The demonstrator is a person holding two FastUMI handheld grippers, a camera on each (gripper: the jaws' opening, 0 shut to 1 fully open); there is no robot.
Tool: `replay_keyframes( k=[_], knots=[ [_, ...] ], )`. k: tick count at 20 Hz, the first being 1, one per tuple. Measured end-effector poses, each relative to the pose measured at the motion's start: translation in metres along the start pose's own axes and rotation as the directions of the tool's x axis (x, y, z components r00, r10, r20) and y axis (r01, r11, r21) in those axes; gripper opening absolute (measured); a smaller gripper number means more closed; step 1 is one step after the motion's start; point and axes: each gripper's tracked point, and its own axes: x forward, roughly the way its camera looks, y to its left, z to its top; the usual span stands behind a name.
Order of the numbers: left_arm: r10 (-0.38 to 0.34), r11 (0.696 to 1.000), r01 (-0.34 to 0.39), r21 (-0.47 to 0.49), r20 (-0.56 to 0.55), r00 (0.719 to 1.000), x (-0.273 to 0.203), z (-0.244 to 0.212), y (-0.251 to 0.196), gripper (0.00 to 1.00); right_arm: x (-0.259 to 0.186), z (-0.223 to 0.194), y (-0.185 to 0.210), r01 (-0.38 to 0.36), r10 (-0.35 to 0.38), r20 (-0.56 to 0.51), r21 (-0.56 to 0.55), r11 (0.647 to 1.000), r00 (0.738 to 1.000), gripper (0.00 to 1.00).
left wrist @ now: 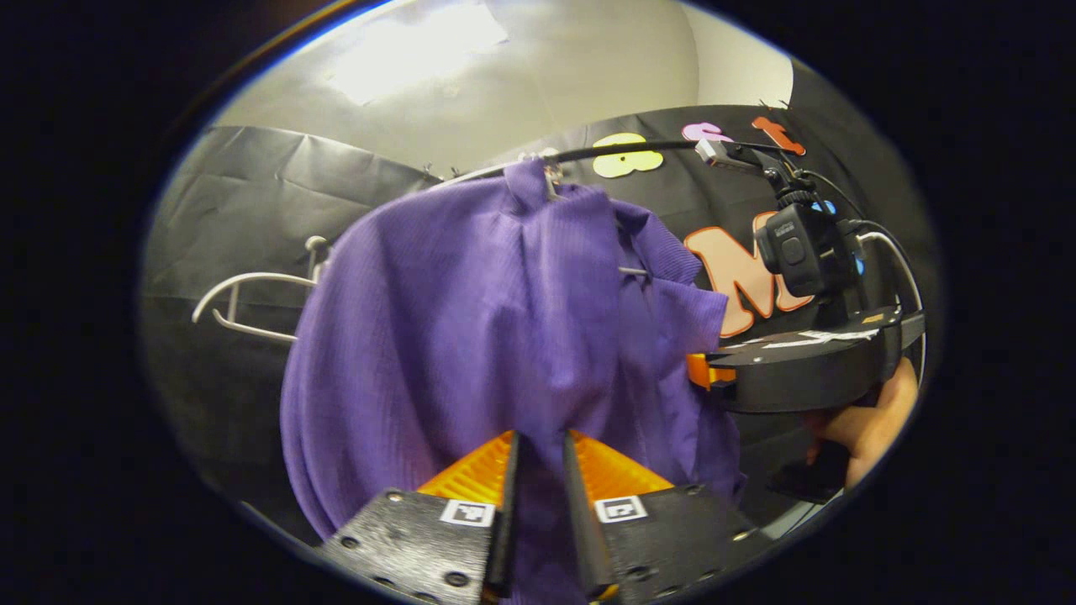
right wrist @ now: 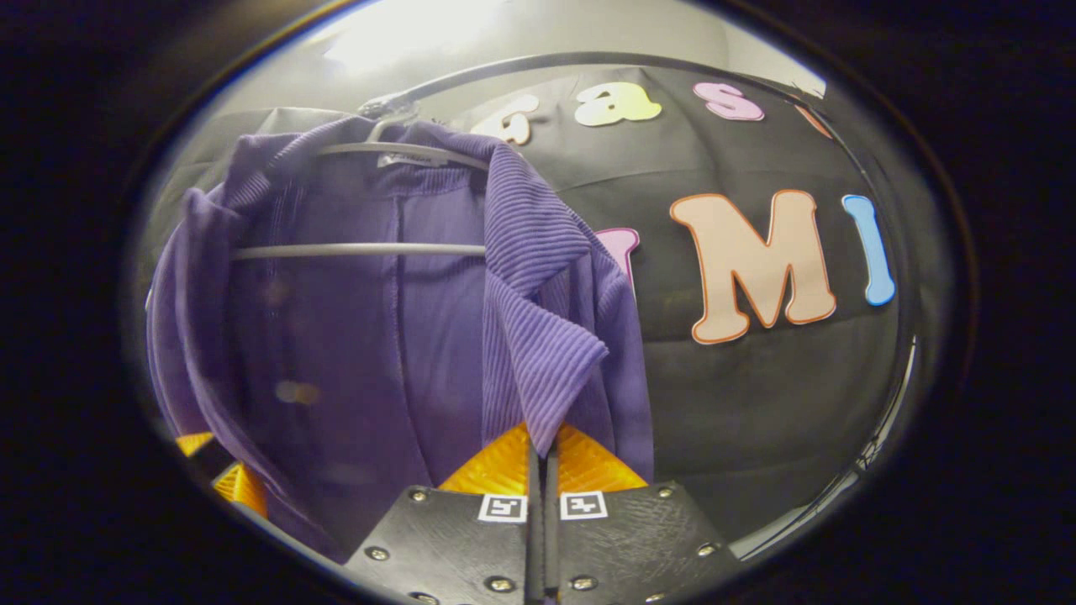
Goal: Grasp the clothes on the hanger with both hands and then place them into the laundry hamper below.
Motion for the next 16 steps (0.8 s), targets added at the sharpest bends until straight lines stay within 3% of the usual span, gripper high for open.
replay_keyframes(
  k=[3, 5, 6, 7, 11, 13, 15, 16],
  knots=[
    [-0.029, 1.0, 0.03, 0.01, -0.069, 0.997, 0.015, -0.014, -0.013, 0.74, -0.007, 0.005, 0.006, -0.017, 0.017, 0.0, -0.028, 0.999, 1.0, 0.0],
    [-0.086, 0.996, 0.086, 0.002, -0.103, 0.991, 0.017, -0.016, -0.032, 0.9, -0.008, 0.005, 0.01, -0.018, 0.017, -0.005, -0.063, 0.998, 1.0, 0.0],
    [-0.1, 0.995, 0.099, -0.016, -0.089, 0.991, 0.012, -0.013, -0.038, 0.88, -0.007, 0.004, 0.012, -0.023, 0.023, -0.008, -0.069, 0.997, 1.0, 0.0],
    [-0.087, 0.996, 0.086, -0.024, -0.067, 0.994, 0.013, -0.006, -0.041, 0.99, -0.006, 0.003, 0.013, -0.031, 0.03, -0.009, -0.071, 0.997, 1.0, 0.0],
    [0.076, 0.997, -0.074, 0.03, -0.096, 0.992, 0.045, -0.016, -0.014, 0.95, -0.005, 0.0, 0.011, -0.04, 0.04, 0.001, -0.038, 0.998, 0.999, 0.0],
    [0.095, 0.996, -0.094, 0.012, -0.156, 0.983, 0.062, -0.032, -0.011, 0.96, -0.006, 0.001, 0.011, -0.047, 0.048, 0.006, -0.038, 0.998, 0.999, 0.0],
    [0.082, 0.996, -0.085, -0.011, -0.173, 0.982, 0.07, -0.039, -0.017, 0.82, -0.007, 0.003, 0.014, -0.059, 0.06, 0.014, -0.064, 0.996, 0.998, 0.0],
    [0.087, 0.996, -0.09, -0.008, -0.168, 0.982, 0.071, -0.039, -0.014, 0.82, -0.007, 0.003, 0.016, -0.067, 0.068, 0.016, -0.078, 0.995, 0.998, 0.0]
  ],
)
